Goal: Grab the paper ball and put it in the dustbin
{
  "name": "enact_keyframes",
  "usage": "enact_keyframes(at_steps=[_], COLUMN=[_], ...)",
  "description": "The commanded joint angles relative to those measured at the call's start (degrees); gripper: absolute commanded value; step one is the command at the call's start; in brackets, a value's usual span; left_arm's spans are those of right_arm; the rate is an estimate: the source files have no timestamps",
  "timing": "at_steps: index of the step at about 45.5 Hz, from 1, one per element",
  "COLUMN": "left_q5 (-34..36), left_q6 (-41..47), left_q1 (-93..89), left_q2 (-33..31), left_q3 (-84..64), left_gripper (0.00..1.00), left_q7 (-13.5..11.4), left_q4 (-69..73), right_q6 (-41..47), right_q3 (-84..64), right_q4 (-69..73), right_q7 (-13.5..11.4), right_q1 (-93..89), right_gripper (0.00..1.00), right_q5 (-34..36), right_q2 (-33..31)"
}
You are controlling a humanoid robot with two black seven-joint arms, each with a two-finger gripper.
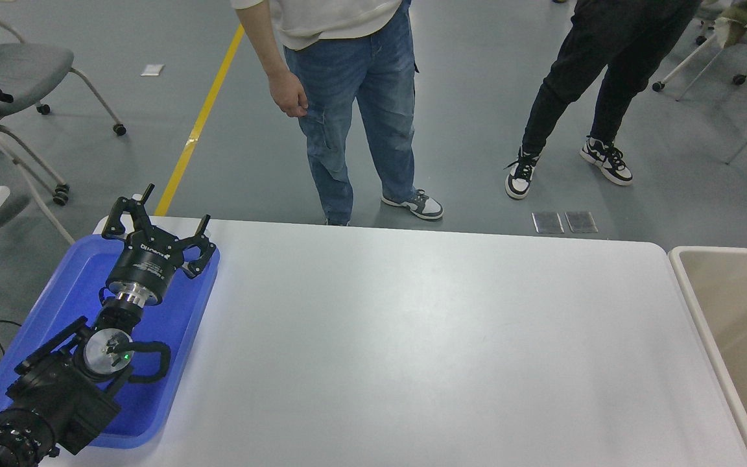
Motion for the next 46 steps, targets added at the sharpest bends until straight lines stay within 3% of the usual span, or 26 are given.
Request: enact_keyframes(at_steps=[1,9,13,17,25,30,33,46], left_q5=[0.0,0.0,0.0,0.0,0.0,0.0,0.0,0.0], left_q6=[0.0,0.0,0.0,0.0,0.0,0.0,0.0,0.0], left_q1=[0.0,0.0,0.0,0.0,0.0,0.0,0.0,0.0], left_q2=[0.0,0.0,0.0,0.0,0.0,0.0,0.0,0.0], left_q3=[0.0,0.1,0.1,0.1,0.0,0.1,0.1,0.0], left_gripper=[1.00,1.00,1.00,1.00,1.00,1.00,1.00,1.00], left_q7=[0.0,0.1,0.0,0.1,0.0,0.0,0.1,0.0], left_q4=[0.0,0.0,0.0,0.0,0.0,0.0,0.0,0.0], right_q6=[0.0,0.0,0.0,0.0,0.0,0.0,0.0,1.5], right_q3=[21.3,28.5,29.3,32.1,42.2,46.8,50.4,65.1], right_q4=[5.4,10.8,12.1,13.5,17.3,20.9,22.6,27.5], right_q7=[0.2,0.7,2.8,7.8,21.0,26.0,27.0,27.1], right_q1=[6.0,7.9,8.2,8.1,5.0,2.1,0.0,-8.4], right_gripper=[1.00,1.00,1.00,1.00,1.00,1.00,1.00,1.00], right_q5=[0.0,-0.1,-0.1,0.0,-0.1,-0.1,0.0,-0.1], right_q2=[0.1,-0.5,-0.7,-0.7,-0.5,-0.5,-0.5,1.2])
